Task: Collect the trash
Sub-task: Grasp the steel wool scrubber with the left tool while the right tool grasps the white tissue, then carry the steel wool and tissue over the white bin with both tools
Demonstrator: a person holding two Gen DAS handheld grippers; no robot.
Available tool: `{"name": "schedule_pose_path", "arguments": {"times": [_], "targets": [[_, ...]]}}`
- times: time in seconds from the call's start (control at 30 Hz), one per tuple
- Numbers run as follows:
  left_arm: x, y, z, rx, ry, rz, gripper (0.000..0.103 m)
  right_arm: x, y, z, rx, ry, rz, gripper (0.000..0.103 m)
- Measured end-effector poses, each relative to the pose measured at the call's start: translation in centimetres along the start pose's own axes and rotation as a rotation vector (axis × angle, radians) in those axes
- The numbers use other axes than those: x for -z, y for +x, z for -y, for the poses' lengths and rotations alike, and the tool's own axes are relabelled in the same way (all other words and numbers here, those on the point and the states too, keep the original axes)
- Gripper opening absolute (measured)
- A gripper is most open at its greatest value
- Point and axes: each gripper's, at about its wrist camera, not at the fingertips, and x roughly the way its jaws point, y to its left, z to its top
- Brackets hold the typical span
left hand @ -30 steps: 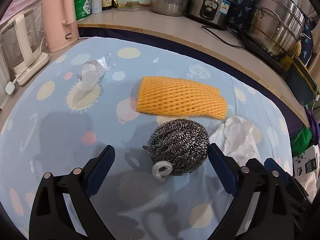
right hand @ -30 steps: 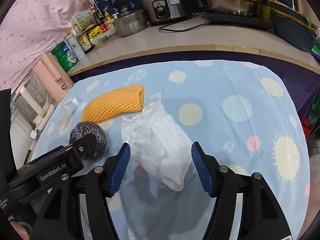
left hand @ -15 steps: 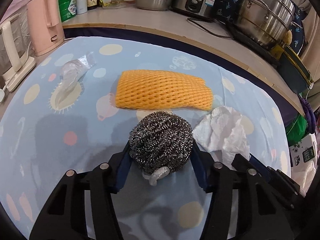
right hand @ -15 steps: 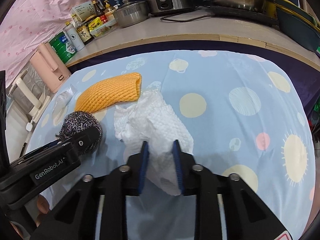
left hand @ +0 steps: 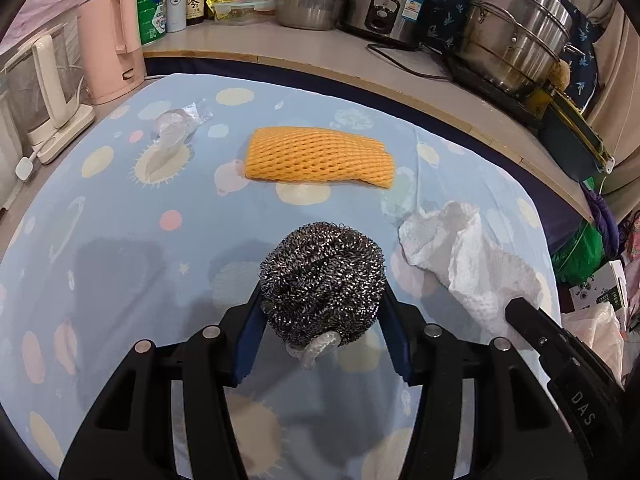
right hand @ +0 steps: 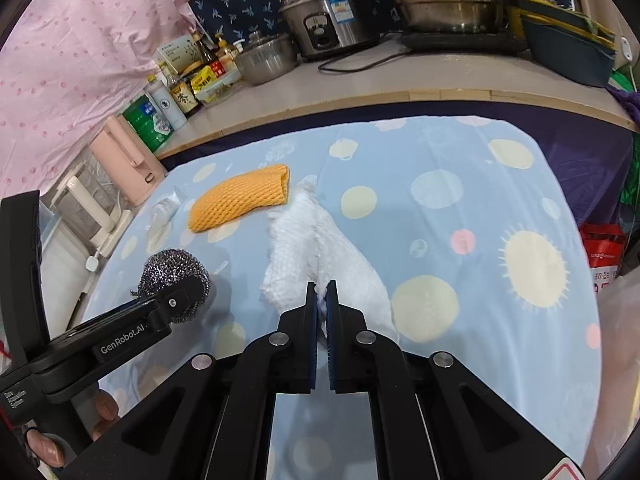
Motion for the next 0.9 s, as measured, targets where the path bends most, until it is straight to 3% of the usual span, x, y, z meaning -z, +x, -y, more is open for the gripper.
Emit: {"name": "schedule_pose_path", "arguments": {"times": [0.47, 0.9], "targets": [[4.4, -6.5, 6.7, 0.064, 0.097, 0.023, 0.051, 1.9, -11.3, 5.4, 0.011, 0.111, 0.159, 0.004], [8.6, -8.9, 13.7, 0.108, 0.213, 0.002, 0.051, 4.1, -19.6, 11.7, 0.066, 0.201, 0.284, 0.004]]}}
